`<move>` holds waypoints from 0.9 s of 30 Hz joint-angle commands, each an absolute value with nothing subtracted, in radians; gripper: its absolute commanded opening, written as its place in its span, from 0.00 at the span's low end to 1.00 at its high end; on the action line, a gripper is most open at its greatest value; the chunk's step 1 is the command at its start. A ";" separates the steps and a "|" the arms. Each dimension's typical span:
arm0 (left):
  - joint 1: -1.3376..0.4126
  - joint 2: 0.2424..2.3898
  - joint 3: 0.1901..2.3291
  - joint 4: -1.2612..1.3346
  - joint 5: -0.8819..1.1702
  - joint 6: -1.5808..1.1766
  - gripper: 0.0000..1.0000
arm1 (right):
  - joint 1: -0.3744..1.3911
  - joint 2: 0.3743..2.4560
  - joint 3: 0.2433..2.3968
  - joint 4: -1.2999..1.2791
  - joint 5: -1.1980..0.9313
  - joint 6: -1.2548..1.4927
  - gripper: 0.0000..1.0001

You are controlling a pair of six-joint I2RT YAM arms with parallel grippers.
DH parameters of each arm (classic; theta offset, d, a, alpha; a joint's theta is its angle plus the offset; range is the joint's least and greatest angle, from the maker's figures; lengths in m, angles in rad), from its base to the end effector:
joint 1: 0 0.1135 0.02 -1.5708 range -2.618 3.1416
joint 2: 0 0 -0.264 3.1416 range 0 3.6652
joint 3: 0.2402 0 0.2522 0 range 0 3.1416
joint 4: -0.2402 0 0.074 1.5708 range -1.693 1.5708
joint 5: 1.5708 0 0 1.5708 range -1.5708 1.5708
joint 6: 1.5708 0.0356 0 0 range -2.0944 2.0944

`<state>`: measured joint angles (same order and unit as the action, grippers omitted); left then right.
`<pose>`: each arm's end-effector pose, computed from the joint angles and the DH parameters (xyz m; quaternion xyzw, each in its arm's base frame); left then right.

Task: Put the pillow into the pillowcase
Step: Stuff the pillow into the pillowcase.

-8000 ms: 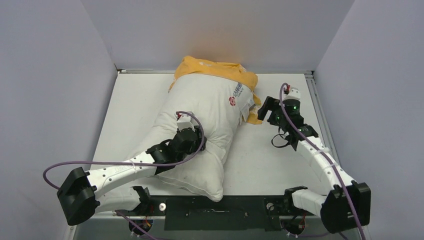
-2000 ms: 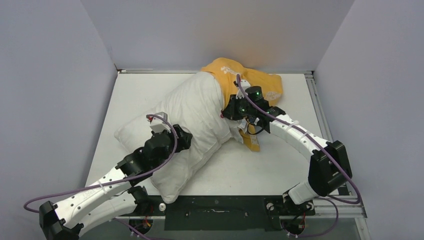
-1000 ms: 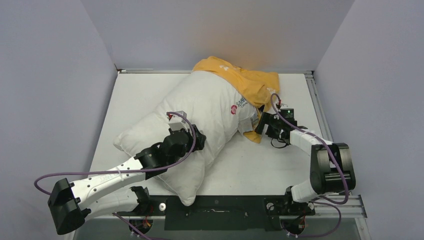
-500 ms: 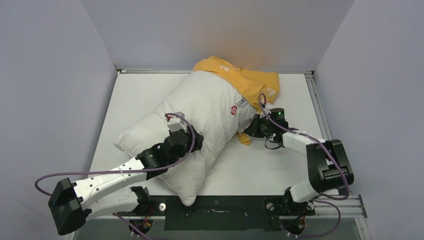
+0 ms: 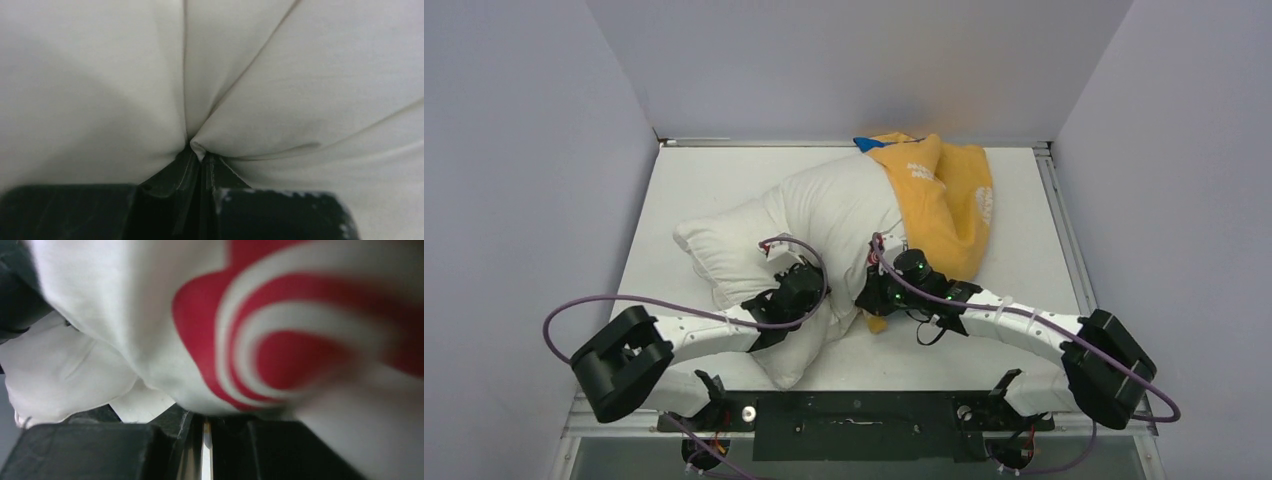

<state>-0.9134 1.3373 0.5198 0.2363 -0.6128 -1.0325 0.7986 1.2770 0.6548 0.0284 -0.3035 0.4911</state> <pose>0.1729 -0.1905 0.1761 -0.1929 0.8291 -0.2248 0.4742 0.1787 0.1987 0.2118 -0.2038 0.8517 0.3855 0.2905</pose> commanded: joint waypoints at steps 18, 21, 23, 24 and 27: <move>-0.944 1.452 0.375 0.253 -0.439 -1.224 0.00 | 1.055 1.100 0.920 -0.119 -0.022 0.476 0.60; -0.944 1.425 0.389 0.204 -0.457 -1.206 0.00 | 1.057 1.024 0.995 -0.272 0.190 0.431 0.78; -0.943 1.412 0.402 0.175 -0.465 -1.196 0.00 | 1.057 1.008 1.050 -0.371 0.324 0.404 0.84; -0.943 1.409 0.406 0.164 -0.466 -1.192 0.00 | 1.055 1.010 1.074 -0.424 0.404 0.402 0.87; -0.943 1.401 0.422 0.145 -0.466 -1.178 0.00 | 1.021 1.041 1.132 -0.576 0.601 0.399 0.93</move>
